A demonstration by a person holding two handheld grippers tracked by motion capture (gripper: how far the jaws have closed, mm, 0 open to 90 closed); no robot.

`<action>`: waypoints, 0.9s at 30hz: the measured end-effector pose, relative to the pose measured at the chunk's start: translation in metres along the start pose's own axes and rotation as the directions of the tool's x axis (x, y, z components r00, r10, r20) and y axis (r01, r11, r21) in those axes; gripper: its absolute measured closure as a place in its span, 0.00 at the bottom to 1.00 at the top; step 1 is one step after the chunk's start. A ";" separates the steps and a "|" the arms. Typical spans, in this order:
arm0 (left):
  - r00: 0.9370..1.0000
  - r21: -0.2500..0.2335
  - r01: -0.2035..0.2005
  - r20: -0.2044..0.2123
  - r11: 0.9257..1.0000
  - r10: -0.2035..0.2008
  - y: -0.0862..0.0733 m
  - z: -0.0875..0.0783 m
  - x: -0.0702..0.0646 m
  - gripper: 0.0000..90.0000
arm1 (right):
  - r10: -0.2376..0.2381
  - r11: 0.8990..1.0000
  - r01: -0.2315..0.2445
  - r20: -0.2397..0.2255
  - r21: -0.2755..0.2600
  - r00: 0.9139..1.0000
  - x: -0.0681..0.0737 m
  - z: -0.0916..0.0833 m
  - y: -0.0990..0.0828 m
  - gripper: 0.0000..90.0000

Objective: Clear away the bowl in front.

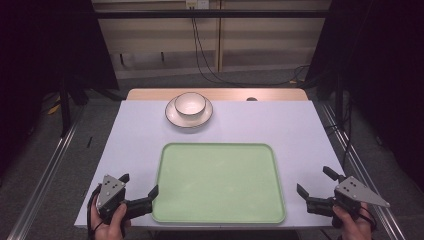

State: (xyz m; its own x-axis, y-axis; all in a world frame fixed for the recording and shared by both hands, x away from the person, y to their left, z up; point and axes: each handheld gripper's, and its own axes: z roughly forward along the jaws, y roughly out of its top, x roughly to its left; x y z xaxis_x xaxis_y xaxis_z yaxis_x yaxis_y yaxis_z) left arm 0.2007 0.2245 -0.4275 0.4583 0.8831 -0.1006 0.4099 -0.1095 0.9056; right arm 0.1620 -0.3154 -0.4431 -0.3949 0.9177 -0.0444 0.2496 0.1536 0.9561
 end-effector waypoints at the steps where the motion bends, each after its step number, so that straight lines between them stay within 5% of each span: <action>1: 1.000 0.000 0.006 0.001 1.000 -0.006 0.000 0.001 0.000 0.01 | -0.001 1.000 0.001 -0.009 0.004 1.000 0.000 0.000 0.000 0.00; 18: 0.999 0.029 -0.017 0.032 0.999 0.016 0.006 0.009 -0.005 0.03 | 0.029 0.999 -0.029 -0.047 0.016 0.998 -0.001 0.003 -0.003 0.02; 27: 0.995 0.033 -0.043 0.093 0.999 0.040 0.014 0.016 -0.016 0.02 | 0.028 0.999 -0.025 -0.077 0.030 0.997 0.000 0.004 -0.003 0.03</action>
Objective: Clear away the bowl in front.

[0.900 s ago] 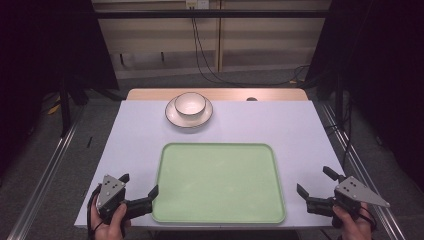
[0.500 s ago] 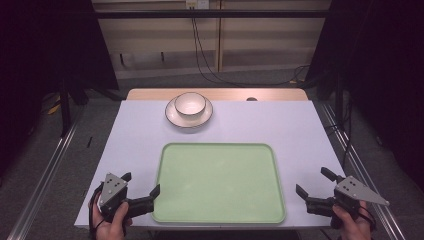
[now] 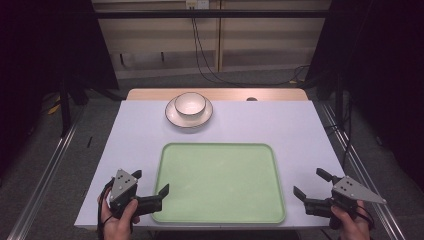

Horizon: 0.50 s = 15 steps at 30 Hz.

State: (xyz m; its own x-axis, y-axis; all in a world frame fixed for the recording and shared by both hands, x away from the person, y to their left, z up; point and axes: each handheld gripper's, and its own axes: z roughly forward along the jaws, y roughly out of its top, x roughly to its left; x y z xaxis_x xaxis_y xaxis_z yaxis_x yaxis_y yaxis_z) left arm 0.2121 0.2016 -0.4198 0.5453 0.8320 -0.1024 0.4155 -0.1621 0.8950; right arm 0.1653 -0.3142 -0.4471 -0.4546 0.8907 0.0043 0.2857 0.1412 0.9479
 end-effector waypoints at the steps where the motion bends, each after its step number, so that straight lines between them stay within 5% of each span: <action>1: 1.000 0.002 -0.001 0.001 1.000 0.001 0.004 0.005 -0.001 0.02 | -0.003 1.000 0.003 -0.001 -0.003 1.000 0.000 0.000 0.000 0.03; 15: 0.999 -0.012 -0.037 0.010 0.999 0.037 0.026 0.025 0.007 0.05 | 0.006 1.000 -0.006 0.004 -0.009 1.000 -0.001 -0.002 0.000 0.03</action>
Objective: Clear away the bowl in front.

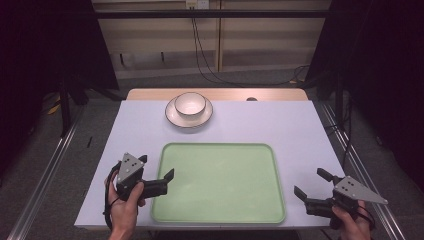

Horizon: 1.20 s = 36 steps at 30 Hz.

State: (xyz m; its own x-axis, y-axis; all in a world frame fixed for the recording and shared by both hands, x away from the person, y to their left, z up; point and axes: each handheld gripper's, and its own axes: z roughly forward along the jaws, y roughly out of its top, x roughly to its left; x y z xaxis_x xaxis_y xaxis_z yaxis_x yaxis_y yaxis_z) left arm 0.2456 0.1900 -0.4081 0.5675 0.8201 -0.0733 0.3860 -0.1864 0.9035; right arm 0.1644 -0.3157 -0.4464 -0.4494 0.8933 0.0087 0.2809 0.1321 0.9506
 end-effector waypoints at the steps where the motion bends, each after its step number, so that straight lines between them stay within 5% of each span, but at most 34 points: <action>1: 1.000 0.013 -0.008 0.011 1.000 0.008 0.000 0.002 0.001 0.06 | 0.000 1.000 0.000 -0.002 0.001 1.000 0.000 0.000 0.000 0.03; 8: 0.996 0.065 -0.057 0.076 0.996 0.052 0.005 0.012 0.004 0.07 | 0.004 1.000 -0.004 -0.008 0.003 1.000 -0.001 0.000 -0.001 0.03; 14: 0.991 0.078 -0.013 0.133 0.997 0.003 0.014 0.024 0.011 0.08 | -0.001 1.000 0.002 -0.010 0.001 1.000 -0.001 0.000 0.000 0.03; 16: 0.991 0.097 -0.052 0.128 0.994 0.040 0.017 0.028 0.014 0.07 | -0.002 1.000 0.002 -0.012 0.002 1.000 -0.001 0.000 0.000 0.03; 31: 0.996 0.118 -0.028 0.082 0.993 0.018 0.033 0.060 0.032 0.06 | 0.000 1.000 0.000 -0.016 0.005 1.000 0.000 0.001 -0.001 0.03; 36: 0.996 0.093 -0.059 0.072 0.994 0.053 0.043 0.062 0.034 0.05 | 0.002 1.000 -0.002 -0.019 0.005 1.000 -0.001 0.000 -0.001 0.03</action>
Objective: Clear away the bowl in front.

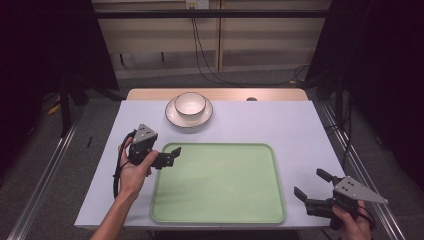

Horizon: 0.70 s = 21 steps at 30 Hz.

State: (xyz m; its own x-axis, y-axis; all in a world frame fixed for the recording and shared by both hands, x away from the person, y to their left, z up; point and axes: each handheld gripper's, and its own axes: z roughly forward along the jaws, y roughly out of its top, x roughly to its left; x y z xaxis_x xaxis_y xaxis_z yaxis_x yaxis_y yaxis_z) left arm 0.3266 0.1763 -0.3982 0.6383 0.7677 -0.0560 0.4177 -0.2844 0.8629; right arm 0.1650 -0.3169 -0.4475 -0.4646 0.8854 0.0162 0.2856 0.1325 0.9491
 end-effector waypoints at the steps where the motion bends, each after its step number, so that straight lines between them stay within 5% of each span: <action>1: 1.000 -0.006 0.007 -0.006 1.000 -0.007 0.002 0.000 0.000 0.05 | 0.004 1.000 -0.004 -0.003 0.001 1.000 0.000 0.000 0.000 0.03; 21: 0.999 0.029 0.023 -0.031 0.999 -0.022 0.035 0.026 0.010 0.05 | 0.014 1.000 -0.014 0.001 -0.003 1.000 0.001 -0.001 0.000 0.03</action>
State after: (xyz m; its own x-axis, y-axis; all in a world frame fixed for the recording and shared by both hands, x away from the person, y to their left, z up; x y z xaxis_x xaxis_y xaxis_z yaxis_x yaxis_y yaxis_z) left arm 0.3641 0.1593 -0.3816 0.6085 0.7914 -0.0592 0.4506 -0.2831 0.8466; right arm 0.1638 -0.3166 -0.4472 -0.4596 0.8877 0.0290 0.2896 0.1189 0.9497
